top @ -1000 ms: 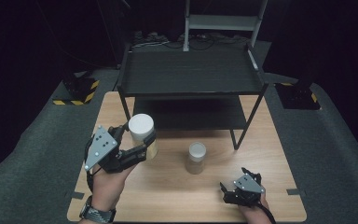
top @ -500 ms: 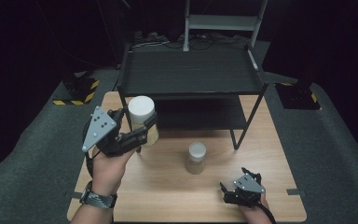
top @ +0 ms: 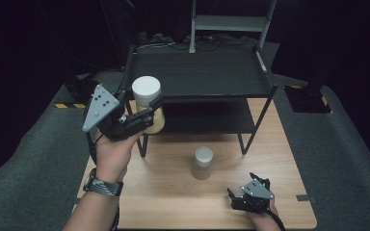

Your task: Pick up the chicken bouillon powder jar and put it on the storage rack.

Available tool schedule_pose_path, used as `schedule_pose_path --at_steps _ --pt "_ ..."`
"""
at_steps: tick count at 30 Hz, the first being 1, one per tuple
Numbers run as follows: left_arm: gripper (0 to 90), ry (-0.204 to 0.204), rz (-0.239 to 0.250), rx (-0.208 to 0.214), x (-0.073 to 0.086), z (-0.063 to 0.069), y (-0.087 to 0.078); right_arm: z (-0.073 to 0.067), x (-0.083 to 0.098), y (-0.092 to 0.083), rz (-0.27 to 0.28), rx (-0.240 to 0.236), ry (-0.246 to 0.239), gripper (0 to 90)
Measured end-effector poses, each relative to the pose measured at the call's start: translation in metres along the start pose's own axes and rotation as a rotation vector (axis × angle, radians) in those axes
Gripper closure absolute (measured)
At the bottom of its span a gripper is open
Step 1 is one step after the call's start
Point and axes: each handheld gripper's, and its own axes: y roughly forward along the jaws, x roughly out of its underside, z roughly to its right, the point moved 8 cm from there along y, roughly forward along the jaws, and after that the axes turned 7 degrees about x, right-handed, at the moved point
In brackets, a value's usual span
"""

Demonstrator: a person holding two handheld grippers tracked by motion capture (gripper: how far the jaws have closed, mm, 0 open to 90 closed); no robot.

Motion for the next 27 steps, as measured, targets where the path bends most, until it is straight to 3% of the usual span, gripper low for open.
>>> schedule_pose_path --at_steps 13,27 --pt "33.7 0.006 0.021 -0.018 -0.024 -0.008 0.032 0.001 0.001 0.0 0.007 -0.003 0.011 1.0" --pt "33.7 -0.007 0.049 -0.036 -0.033 -0.017 0.059 0.002 0.002 -0.001 0.012 -0.007 0.018 1.0"
